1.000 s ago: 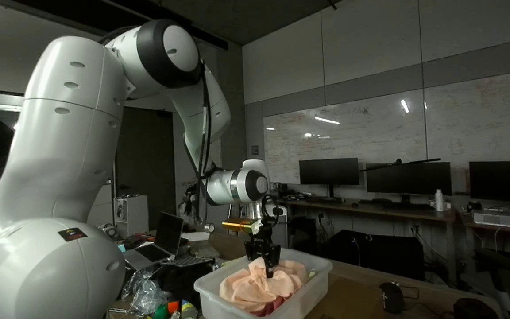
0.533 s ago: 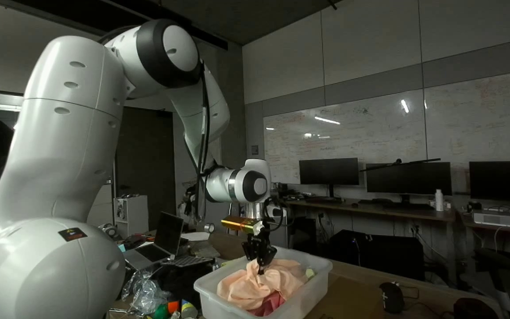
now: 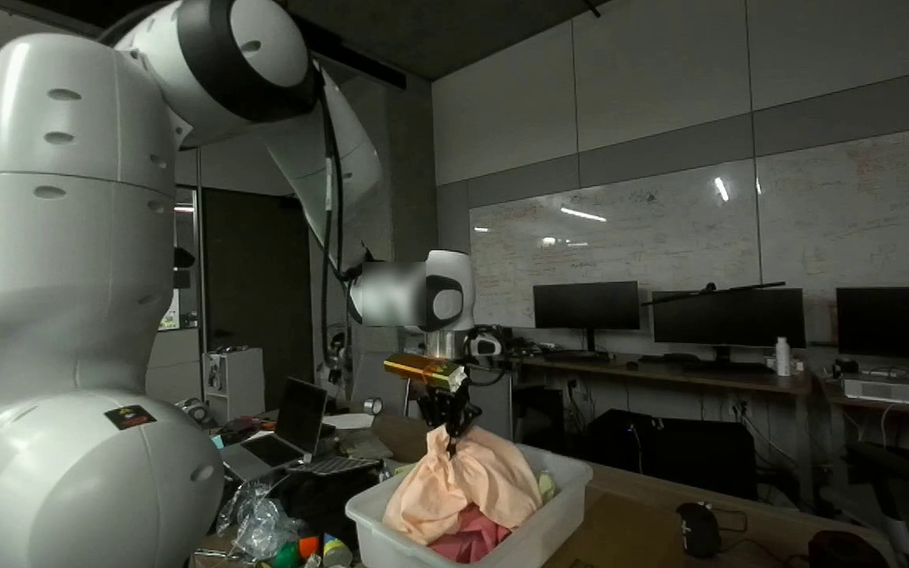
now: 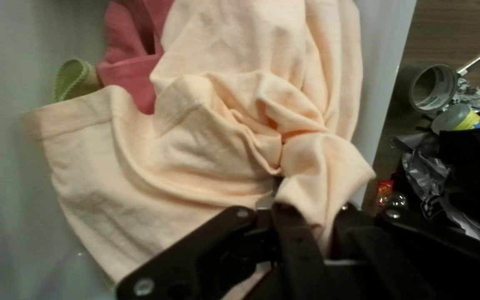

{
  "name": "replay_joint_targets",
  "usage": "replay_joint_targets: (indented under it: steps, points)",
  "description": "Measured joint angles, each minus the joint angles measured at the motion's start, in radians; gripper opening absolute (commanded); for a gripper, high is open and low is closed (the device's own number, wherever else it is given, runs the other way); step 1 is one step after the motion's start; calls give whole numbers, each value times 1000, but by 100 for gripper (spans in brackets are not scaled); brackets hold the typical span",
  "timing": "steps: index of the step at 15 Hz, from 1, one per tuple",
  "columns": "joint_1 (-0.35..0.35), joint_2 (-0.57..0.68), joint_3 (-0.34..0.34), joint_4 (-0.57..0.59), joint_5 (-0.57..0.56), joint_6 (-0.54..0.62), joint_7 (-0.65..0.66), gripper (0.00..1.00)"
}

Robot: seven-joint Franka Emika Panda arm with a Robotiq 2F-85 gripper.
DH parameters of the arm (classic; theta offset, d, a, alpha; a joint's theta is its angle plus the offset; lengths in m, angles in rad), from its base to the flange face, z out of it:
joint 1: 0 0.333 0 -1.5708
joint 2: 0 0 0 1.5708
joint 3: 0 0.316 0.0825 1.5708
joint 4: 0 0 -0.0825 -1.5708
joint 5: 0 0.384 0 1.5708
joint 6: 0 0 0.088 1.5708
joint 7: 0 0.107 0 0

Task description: Remove the shirts from the basket and put them on the table.

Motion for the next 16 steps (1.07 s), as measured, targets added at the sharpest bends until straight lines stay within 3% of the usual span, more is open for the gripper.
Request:
replay_joint_targets:
  steps: [5, 9, 16]
  points:
    - [9, -231, 17, -103, -184, 0, 143, 8]
    - [4, -397, 88, -144, -355, -12, 304, 8]
    - [-3, -597, 211, -134, -449, -106, 400, 8]
